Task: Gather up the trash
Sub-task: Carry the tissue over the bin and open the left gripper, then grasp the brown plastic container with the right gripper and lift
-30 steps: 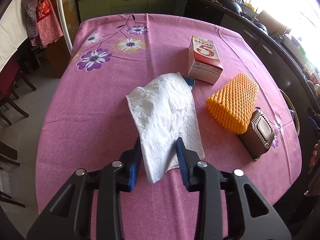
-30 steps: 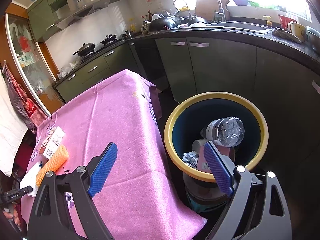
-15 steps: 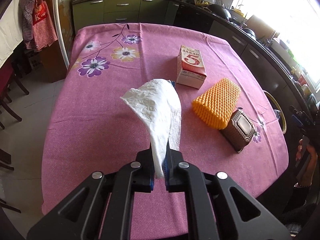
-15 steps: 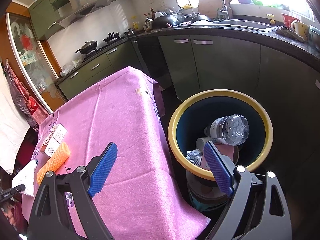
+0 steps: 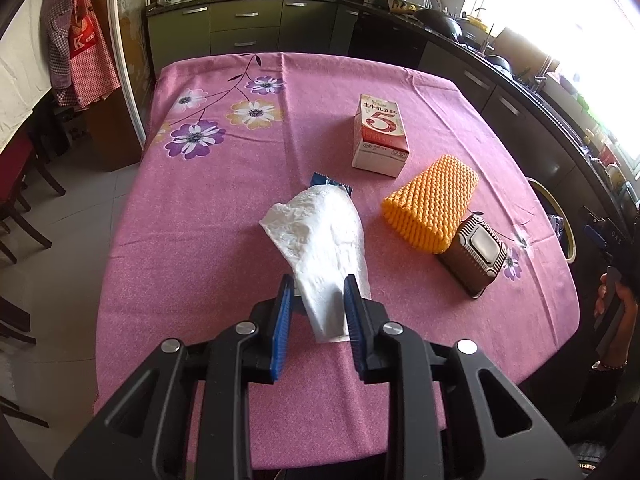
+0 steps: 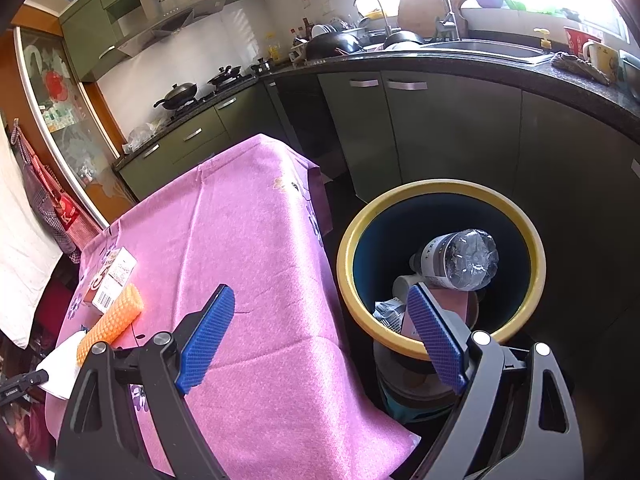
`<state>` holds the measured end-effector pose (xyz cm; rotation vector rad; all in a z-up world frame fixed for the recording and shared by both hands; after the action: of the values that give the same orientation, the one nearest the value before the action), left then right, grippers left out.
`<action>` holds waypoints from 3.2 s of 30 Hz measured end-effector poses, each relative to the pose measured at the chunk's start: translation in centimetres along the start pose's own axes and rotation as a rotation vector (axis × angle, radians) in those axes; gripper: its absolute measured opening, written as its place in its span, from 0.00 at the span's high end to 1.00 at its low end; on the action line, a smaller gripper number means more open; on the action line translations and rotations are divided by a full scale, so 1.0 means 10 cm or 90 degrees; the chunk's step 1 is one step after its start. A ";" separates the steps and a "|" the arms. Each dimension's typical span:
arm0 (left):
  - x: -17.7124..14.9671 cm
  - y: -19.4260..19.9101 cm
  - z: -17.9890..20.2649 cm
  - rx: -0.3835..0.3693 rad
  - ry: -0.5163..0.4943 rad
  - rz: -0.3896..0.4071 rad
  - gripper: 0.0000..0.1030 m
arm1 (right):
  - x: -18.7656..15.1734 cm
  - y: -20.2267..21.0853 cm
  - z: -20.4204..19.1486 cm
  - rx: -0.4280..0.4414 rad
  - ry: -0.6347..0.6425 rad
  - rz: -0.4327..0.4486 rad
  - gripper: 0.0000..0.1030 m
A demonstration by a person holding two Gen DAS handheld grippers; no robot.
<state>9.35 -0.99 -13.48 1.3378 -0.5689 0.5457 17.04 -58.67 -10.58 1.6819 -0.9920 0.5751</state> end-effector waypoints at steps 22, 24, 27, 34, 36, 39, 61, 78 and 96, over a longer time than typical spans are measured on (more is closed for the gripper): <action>0.38 0.43 0.60 -0.043 -0.148 0.110 0.99 | 0.03 0.06 -0.04 0.016 0.004 0.012 0.15; 0.47 0.41 0.80 -0.074 -0.172 0.114 0.99 | 0.03 0.08 -0.02 0.015 0.002 0.015 0.15; 0.61 0.36 1.18 -0.125 -0.209 0.118 0.99 | 0.05 0.12 0.06 0.009 -0.004 0.020 0.15; 0.89 0.17 2.40 -0.274 -0.326 0.117 0.99 | 0.16 0.34 0.44 -0.038 -0.023 0.056 0.15; 0.93 0.05 2.78 -0.314 -0.355 0.102 0.99 | 0.17 0.42 0.59 -0.058 -0.034 0.065 0.15; 0.95 -0.17 3.34 -0.365 -0.387 0.071 0.99 | 0.16 0.51 0.80 -0.079 -0.054 0.070 0.15; 0.32 -1.78 4.60 -0.337 -0.421 -0.132 0.36 | 0.03 0.70 1.43 -0.124 -0.119 0.068 0.12; 1.16 0.20 2.02 -0.229 -0.153 0.209 0.07 | 0.03 0.43 0.36 0.029 0.017 0.015 0.12; 0.61 0.52 0.29 -0.103 0.009 0.218 0.07 | -1.15 -0.19 -2.31 0.283 0.342 -0.127 0.10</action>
<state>10.28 -2.87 -5.20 1.0878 -0.8203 0.7707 14.66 -33.02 -12.75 1.8346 -0.3160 1.0981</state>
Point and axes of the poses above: each gripper's, at about its wrist camera, not at the fingertips, and y roughly against the way its jaws point, z to its right, x to its top, the point moved 6 cm from there along -y, roughly the way its jaws point, and after that the axes turned 8 degrees about z, right-handed, at the moved point
